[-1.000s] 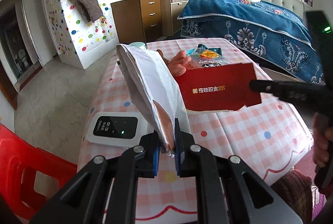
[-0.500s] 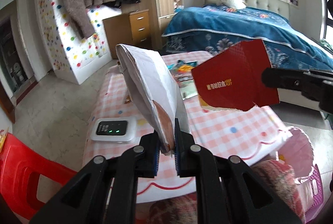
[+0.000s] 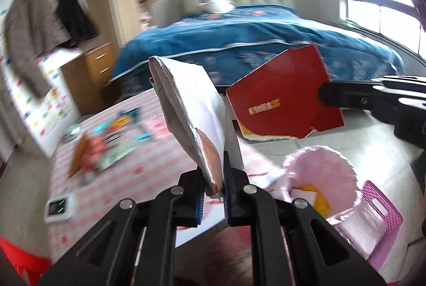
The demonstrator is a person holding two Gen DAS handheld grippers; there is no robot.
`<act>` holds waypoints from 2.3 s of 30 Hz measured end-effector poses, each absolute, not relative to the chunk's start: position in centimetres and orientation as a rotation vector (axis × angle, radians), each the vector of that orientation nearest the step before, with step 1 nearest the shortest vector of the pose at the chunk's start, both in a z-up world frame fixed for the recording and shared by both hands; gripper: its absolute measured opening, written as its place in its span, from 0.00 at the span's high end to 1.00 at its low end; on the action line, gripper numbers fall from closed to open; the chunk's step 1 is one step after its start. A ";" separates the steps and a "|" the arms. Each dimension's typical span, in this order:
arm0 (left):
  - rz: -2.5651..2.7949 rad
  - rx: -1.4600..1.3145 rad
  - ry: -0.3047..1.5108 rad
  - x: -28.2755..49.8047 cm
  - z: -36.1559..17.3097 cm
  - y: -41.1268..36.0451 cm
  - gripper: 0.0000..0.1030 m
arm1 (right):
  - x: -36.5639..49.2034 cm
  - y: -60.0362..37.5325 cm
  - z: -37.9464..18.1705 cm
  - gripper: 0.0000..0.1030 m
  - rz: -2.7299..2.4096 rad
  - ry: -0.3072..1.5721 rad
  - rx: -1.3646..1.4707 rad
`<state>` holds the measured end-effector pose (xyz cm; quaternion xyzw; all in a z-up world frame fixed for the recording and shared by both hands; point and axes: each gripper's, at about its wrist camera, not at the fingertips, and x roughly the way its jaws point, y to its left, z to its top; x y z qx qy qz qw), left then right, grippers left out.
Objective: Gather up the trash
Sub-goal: 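Carry the tissues and red box to the pink bin and open both grippers, then move both open grippers back over the table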
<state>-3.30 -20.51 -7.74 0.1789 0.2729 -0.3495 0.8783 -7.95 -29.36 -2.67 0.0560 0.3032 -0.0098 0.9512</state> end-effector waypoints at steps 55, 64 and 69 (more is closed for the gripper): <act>-0.467 0.207 0.637 -0.2 -6.8 -13.4 0.25 | -6.8 -33.9 -5.2 0.75 -0.035 0.689 0.284; -0.299 0.137 0.640 1.1 -5.9 -6.0 0.24 | -2.1 -27.0 -4.0 0.73 0.112 0.702 0.171; -0.254 0.116 0.644 1.9 -5.7 -3.5 0.23 | 0.1 -24.0 -3.7 0.72 0.164 0.714 0.134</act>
